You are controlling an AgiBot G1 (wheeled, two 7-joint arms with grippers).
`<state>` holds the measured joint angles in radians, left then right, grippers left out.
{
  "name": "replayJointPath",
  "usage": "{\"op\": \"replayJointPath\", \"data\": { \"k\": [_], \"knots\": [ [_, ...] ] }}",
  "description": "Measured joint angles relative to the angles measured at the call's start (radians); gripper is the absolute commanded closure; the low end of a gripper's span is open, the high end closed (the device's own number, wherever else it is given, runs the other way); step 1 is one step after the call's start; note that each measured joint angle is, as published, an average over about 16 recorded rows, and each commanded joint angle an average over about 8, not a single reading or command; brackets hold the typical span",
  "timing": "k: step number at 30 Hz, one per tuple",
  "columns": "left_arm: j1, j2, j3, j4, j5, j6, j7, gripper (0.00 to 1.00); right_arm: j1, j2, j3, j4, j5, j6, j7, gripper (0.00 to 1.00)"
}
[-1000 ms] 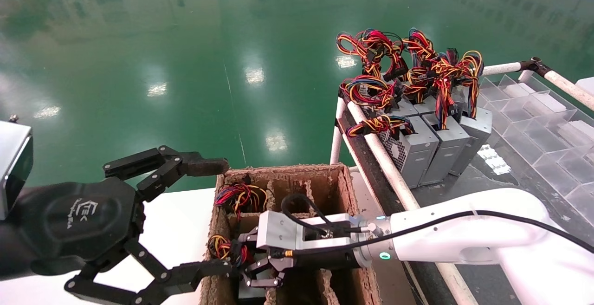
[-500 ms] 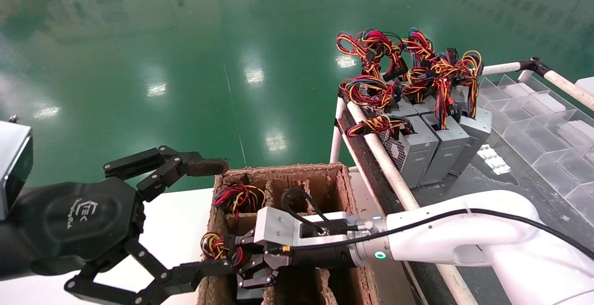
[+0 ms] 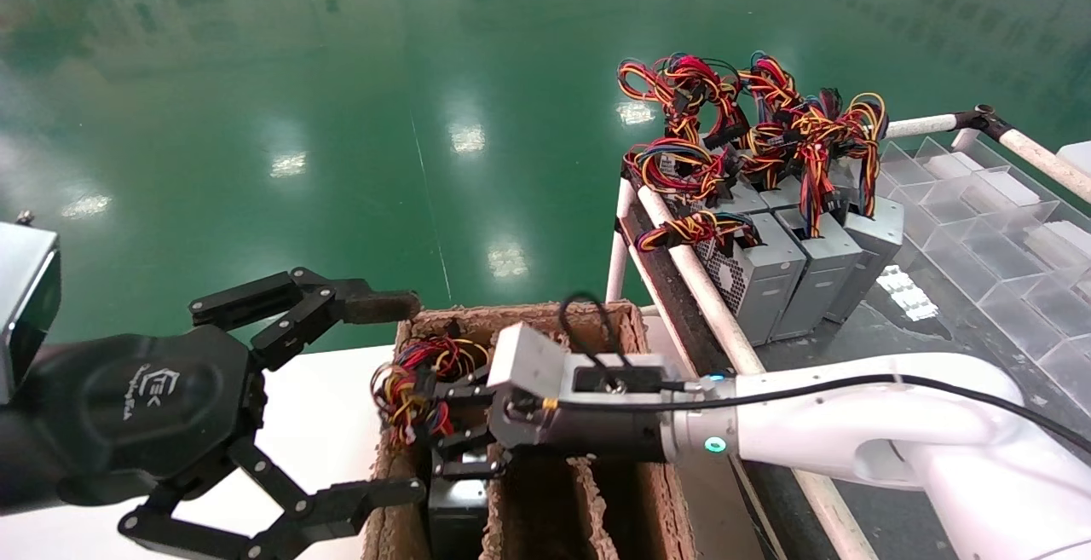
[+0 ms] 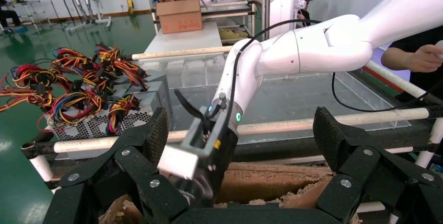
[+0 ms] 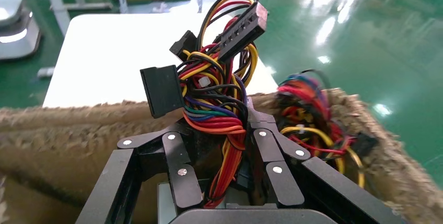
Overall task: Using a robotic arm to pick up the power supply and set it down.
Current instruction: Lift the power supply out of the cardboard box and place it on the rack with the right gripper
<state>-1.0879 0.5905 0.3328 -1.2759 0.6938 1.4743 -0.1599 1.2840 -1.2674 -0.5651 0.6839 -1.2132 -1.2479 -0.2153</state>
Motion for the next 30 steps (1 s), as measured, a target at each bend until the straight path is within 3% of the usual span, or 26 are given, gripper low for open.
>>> {"op": "replayJointPath", "data": {
  "k": [30],
  "knots": [
    [0.000,0.000,0.001,0.000,0.000,0.000,0.000,0.00,0.170,0.211,0.183,-0.041,0.275,-0.168,0.191,1.00]
  ]
}}
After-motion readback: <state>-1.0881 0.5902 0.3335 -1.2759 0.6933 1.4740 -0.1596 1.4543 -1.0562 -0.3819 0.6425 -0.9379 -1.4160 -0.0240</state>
